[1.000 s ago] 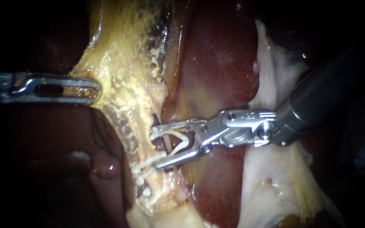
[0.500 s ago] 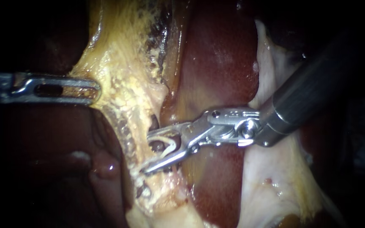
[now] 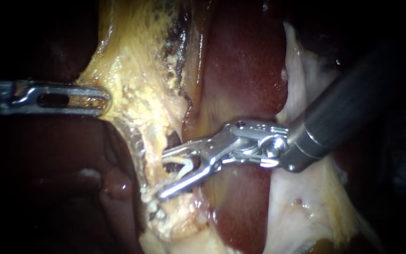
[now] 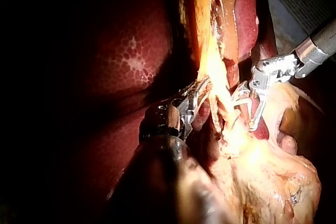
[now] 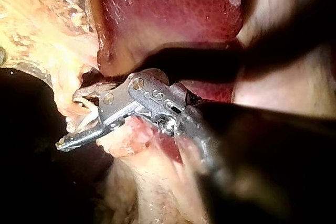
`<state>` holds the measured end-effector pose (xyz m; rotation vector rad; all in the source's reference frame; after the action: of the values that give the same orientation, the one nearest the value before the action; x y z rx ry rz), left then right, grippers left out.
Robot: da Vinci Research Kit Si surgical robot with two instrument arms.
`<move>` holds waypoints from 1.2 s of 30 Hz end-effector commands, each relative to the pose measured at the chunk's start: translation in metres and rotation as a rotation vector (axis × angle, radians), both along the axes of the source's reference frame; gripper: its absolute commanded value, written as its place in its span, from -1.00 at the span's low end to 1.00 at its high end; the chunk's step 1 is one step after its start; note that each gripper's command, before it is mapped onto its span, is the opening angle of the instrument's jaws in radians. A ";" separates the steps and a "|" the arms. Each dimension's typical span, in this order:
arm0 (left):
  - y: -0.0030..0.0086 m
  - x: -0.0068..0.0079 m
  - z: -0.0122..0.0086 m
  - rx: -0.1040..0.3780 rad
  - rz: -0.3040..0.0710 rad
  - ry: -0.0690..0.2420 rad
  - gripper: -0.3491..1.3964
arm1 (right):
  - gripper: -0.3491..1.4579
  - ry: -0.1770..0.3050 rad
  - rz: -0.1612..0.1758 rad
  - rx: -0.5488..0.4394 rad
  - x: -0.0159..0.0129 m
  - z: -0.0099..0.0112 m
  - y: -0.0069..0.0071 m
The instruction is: Clipping third clip left tube
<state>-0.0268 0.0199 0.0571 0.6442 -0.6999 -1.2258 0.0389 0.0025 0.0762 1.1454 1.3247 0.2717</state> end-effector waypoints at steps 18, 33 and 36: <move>0.0000 -0.0002 0.0001 0.000 -0.001 0.000 -1.00 | -0.04 0.114 -0.043 0.210 0.0019 0.0009 -0.0003; -0.0001 -0.0002 0.0002 0.000 -0.001 0.001 -1.00 | -0.05 0.059 0.072 0.233 0.0011 0.0013 0.0045; -0.0001 -0.0002 0.0002 -0.001 -0.001 0.001 -1.00 | -0.08 0.024 0.064 0.233 0.0012 0.0011 0.0045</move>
<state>-0.0270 0.0198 0.0573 0.6429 -0.7000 -1.2270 0.0402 0.0069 0.0773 1.3002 1.3693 0.4733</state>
